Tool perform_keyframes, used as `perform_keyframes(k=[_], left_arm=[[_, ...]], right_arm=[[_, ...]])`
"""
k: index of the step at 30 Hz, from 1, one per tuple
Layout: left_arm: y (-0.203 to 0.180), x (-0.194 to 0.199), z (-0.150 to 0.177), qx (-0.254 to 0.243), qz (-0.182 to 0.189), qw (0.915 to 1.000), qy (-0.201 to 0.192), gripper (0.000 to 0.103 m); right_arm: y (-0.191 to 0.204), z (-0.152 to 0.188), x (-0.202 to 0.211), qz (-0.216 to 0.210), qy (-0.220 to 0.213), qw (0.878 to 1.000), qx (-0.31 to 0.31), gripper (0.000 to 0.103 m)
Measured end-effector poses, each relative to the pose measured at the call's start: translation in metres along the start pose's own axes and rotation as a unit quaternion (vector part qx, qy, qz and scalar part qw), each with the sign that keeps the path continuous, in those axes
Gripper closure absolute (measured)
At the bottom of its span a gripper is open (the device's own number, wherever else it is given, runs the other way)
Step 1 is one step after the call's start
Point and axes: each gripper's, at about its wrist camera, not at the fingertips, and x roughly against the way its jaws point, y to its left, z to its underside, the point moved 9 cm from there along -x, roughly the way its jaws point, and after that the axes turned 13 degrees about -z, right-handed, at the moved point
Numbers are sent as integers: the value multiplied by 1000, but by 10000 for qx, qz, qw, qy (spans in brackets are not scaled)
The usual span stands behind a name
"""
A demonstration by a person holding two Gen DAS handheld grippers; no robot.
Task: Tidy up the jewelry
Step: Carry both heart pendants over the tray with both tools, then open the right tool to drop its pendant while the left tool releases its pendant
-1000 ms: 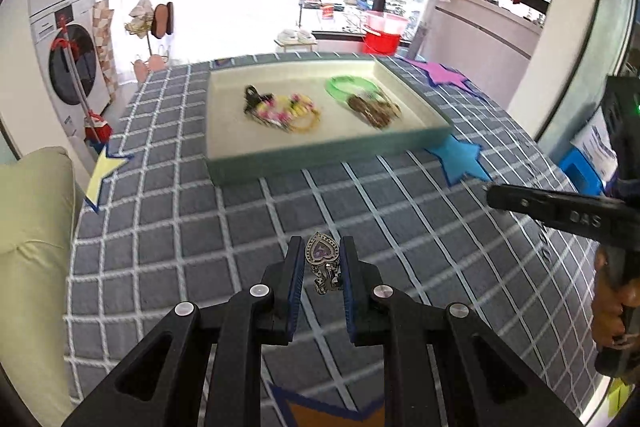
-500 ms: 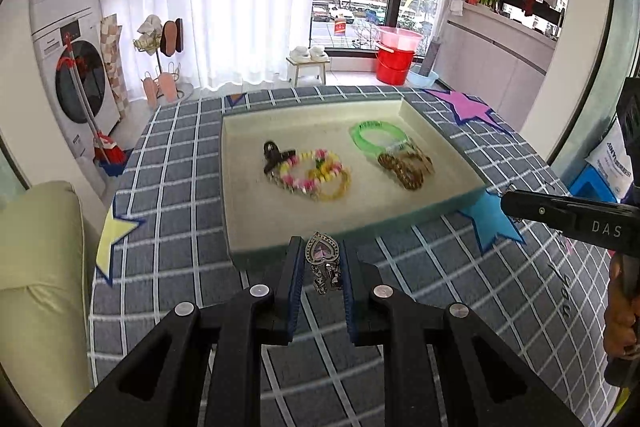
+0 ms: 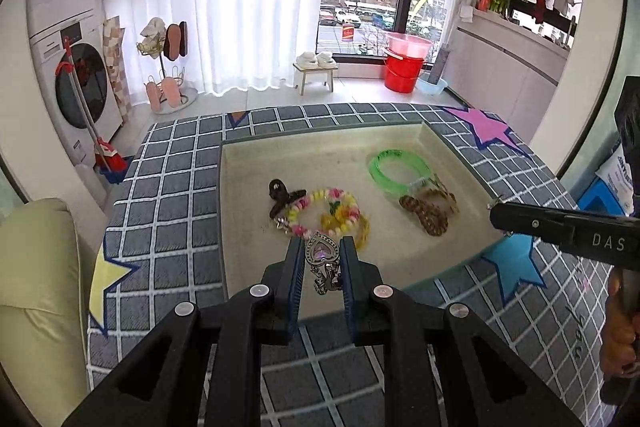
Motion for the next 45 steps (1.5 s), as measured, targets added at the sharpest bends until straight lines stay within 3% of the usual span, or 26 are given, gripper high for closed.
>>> perform_keyframes(k=[20, 45], left_arm=[[-6, -45, 0, -31, -133, 9996, 250, 71], [-2, -65, -28, 97, -201, 9995, 243, 71]], right_arm=[[-1, 3, -52, -66, 386, 9992, -51, 84], [-47, -38, -39, 478, -6, 9988, -41, 84]])
